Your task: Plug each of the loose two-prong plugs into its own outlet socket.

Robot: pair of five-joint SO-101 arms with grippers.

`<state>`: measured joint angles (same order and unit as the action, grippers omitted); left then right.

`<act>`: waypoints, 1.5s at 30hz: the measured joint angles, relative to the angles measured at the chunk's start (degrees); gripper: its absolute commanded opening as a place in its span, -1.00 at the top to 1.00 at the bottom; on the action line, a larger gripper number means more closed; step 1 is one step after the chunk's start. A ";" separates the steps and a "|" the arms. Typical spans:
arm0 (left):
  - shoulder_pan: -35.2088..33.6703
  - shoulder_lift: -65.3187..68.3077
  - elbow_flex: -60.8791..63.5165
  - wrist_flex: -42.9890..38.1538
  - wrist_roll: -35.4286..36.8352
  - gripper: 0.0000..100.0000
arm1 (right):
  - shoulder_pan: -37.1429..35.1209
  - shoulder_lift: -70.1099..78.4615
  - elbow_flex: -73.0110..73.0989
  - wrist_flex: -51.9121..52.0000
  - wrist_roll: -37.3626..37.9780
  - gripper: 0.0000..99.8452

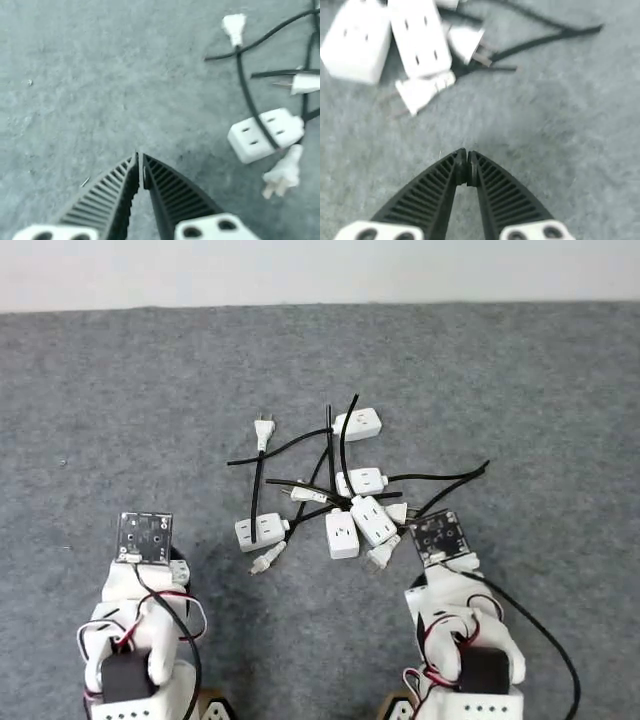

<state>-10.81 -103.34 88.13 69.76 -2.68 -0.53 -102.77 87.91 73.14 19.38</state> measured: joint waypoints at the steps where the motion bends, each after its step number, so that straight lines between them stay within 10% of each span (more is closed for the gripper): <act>1: 0.79 0.00 -1.32 1.41 0.00 0.96 | 0.00 -0.18 -0.97 -0.18 -0.70 0.98; 18: 9.32 36.57 -22.42 0.09 0.26 0.95 | -1.05 46.33 -16.62 -16.97 -12.13 0.98; 29: 16.26 71.30 -33.23 -10.90 0.18 0.52 | 3.96 67.52 -20.22 -26.64 -11.08 0.98; 45: 16.44 100.75 -49.85 -17.76 -26.46 0.52 | 4.75 67.78 -20.22 -28.92 -9.85 0.98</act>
<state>5.63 -2.59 38.29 52.00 -29.14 4.22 -34.99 67.69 44.22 9.54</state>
